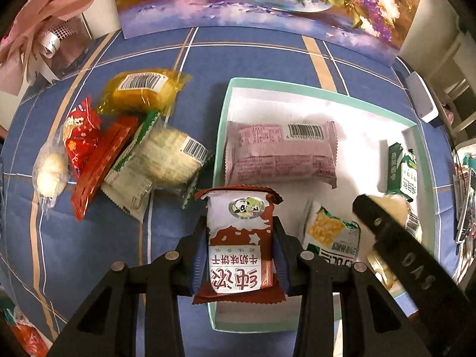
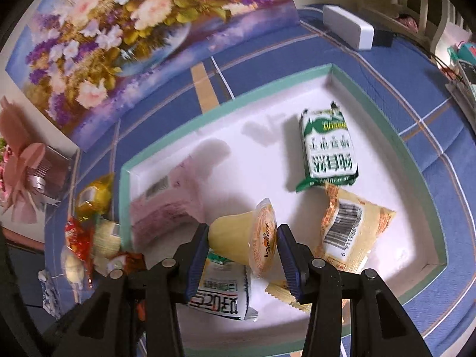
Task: Organize snacks
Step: 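Carry the milk biscuit packet with the left tool while the right carries the jelly cup to the tray, then open the left tool over the tray while the right releases the jelly cup there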
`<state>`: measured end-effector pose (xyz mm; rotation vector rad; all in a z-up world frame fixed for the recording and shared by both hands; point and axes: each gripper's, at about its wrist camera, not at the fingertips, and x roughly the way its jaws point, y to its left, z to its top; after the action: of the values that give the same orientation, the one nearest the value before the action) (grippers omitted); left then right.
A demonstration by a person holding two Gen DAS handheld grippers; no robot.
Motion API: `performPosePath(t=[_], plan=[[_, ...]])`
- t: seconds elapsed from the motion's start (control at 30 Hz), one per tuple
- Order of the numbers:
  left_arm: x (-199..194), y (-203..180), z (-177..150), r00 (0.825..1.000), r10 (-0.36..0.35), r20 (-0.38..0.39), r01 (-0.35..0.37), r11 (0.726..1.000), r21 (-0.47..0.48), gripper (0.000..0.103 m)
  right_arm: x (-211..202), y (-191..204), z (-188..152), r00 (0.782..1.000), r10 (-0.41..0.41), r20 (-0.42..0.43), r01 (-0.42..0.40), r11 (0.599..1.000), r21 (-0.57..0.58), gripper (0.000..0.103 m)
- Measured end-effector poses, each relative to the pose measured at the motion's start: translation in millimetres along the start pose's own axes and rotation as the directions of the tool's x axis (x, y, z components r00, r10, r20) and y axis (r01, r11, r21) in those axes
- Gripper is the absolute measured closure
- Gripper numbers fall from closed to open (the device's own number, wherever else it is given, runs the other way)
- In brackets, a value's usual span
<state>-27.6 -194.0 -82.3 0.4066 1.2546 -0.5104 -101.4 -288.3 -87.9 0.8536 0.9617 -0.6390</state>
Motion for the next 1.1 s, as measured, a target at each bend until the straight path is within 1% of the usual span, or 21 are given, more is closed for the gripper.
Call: performPosePath(t=[0.07,0.13,0.27,0.5,0.67,0.7,0.77,0.8,0.83,1.0,1.07,1.1], plan=[[0.1,-1.6,-0.3,1.0,0.008,0.002,-0.008,1.0,0.005,0.062,4.5,1.3,-1.4,1.0,-0.011,-0.009,0.011,1.0,-0.009,0.054],[-3.6,-2.1,-0.6,1.0,-0.004,0.005,0.004,1.0,0.0,0.062,6.9,2.8,-1.9,1.0,-0.025,-0.009,0.025,1.0,-0.019,0.054],[-10.1,-5.8,0.8,1.0,-0.009,0.024,0.008,1.0,0.013,0.062,8.2,1.1,-1.7,1.0,-0.023,-0.014,0.023,1.0,-0.01,0.054],[0.0,-9.5,-1.5,1.0,-0.01,-0.008,0.011,1.0,0.028,0.062,6.9,-0.2,-1.5,0.999,-0.037,-0.018,0.037,0.999,0.002,0.054],[2.4,-10.4,-1.9,0.999,-0.023,-0.026,0.024,0.999,0.03,0.062,7.0,-3.3,-0.2,0.999,-0.03,-0.03,0.031,0.999,0.021,0.053],[1.3,-11.1,-2.0,1.0,-0.022,-0.022,0.023,0.999,0.032,0.061,6.3,-3.8,-0.5,0.999,-0.029,-0.033,0.03,0.999,0.021,0.053],[-3.0,-12.4,-2.6,1.0,-0.015,-0.011,0.015,0.999,0.035,0.054,3.5,-4.0,0.8,0.999,-0.023,-0.034,0.024,0.999,0.027,0.053],[-4.7,-12.2,-2.2,1.0,-0.015,-0.008,0.015,0.999,0.036,0.048,2.3,-4.1,1.3,0.999,-0.021,-0.031,0.022,0.999,0.028,0.053],[-6.7,-12.0,-1.2,1.0,-0.018,-0.005,0.018,0.999,0.036,0.047,-0.6,-3.6,2.2,1.0,-0.018,-0.025,0.019,0.999,0.027,0.053],[-19.6,-11.0,0.2,1.0,-0.023,0.013,0.023,0.999,0.037,0.046,-11.2,1.4,3.8,1.0,-0.01,0.004,0.01,1.0,0.006,0.053],[-23.6,-8.6,0.8,1.0,-0.013,0.015,0.012,0.999,0.031,0.041,-13.5,3.6,3.7,1.0,-0.009,0.014,0.009,1.0,-0.004,0.053],[-25.0,-6.0,1.2,1.0,-0.001,0.019,0.001,1.0,0.022,0.035,-14.5,4.7,3.7,1.0,-0.009,0.018,0.009,1.0,-0.007,0.051]])
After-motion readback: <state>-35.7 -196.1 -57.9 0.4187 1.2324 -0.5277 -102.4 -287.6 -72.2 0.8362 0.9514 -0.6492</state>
